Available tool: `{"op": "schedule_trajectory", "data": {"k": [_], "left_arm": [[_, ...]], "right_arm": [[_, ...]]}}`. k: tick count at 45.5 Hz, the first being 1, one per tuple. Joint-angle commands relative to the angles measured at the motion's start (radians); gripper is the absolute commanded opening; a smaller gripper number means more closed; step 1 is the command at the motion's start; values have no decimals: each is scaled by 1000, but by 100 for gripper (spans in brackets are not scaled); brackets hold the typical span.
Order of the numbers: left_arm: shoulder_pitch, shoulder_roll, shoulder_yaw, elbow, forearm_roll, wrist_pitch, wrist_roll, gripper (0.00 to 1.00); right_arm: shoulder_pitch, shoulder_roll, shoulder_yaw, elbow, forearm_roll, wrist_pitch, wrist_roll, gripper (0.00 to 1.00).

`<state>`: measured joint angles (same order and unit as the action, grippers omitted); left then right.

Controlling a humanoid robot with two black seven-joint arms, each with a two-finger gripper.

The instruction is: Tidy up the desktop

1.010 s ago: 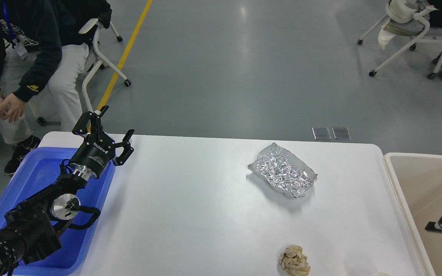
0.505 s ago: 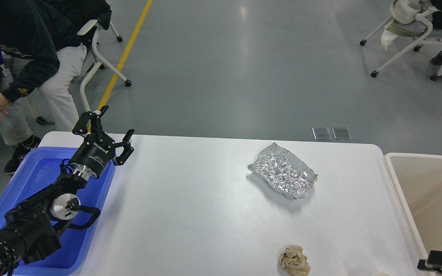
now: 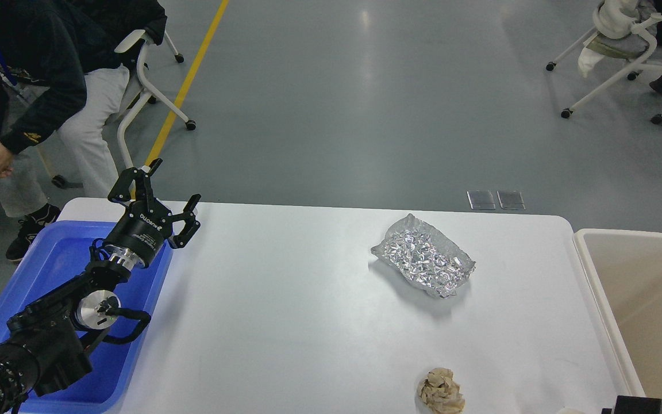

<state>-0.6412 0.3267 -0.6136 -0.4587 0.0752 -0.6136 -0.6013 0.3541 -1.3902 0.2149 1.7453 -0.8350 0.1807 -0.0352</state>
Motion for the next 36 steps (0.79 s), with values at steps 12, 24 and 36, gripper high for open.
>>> {"op": "schedule_trajectory", "data": {"k": [12,24,36], "left_arm": [[0,0,0,0,0,0,0,100],[0,0,0,0,0,0,0,100],[0,0,0,0,0,0,0,100]], "right_arm": [[2,108,-55,-30,-16,-76,1,100],[2,142,-78,-47,-18,-119,1,100],[2,175,-109,-82,-35,-151,4,100]]}}
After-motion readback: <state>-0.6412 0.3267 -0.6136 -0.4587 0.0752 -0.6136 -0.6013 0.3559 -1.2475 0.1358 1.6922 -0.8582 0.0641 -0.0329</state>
